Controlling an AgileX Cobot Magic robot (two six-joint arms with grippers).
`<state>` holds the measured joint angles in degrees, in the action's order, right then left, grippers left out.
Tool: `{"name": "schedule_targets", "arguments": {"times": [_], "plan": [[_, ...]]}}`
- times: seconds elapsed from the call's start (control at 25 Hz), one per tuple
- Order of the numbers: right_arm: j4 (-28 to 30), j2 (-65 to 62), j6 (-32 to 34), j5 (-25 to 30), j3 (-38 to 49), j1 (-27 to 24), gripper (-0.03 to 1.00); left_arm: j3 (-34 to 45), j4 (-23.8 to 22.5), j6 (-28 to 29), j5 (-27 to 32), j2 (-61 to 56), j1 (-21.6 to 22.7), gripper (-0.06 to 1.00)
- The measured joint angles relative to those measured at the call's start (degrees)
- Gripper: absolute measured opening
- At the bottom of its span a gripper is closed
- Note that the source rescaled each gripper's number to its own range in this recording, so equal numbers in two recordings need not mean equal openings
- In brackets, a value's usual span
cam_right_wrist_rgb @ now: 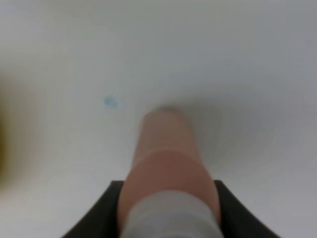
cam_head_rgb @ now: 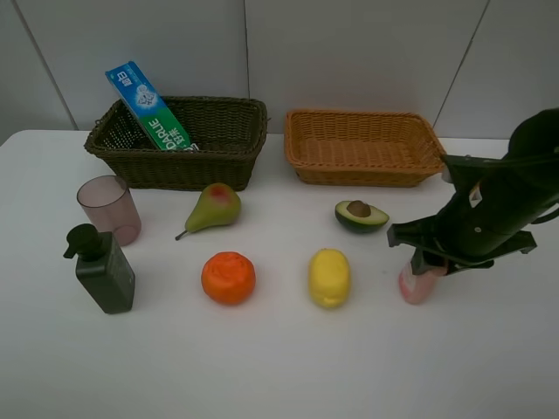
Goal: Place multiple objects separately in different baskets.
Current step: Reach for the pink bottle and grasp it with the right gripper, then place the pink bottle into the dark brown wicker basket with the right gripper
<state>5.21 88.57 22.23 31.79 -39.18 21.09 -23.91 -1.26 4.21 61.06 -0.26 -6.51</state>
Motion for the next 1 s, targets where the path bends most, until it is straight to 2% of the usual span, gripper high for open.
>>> {"name": "schedule_targets", "arguments": {"times": [0.76, 1.0], "plan": [[-0.1, -2.4, -0.2, 0.3, 0.0, 0.0, 0.00, 0.0, 0.0, 0.0, 0.0, 0.0, 0.0, 1.00], [-0.1, -6.3, -1.0, 5.4, -3.3, 0.0, 0.00, 0.0, 0.0, 0.0, 0.0, 0.0, 0.0, 1.00]]}}
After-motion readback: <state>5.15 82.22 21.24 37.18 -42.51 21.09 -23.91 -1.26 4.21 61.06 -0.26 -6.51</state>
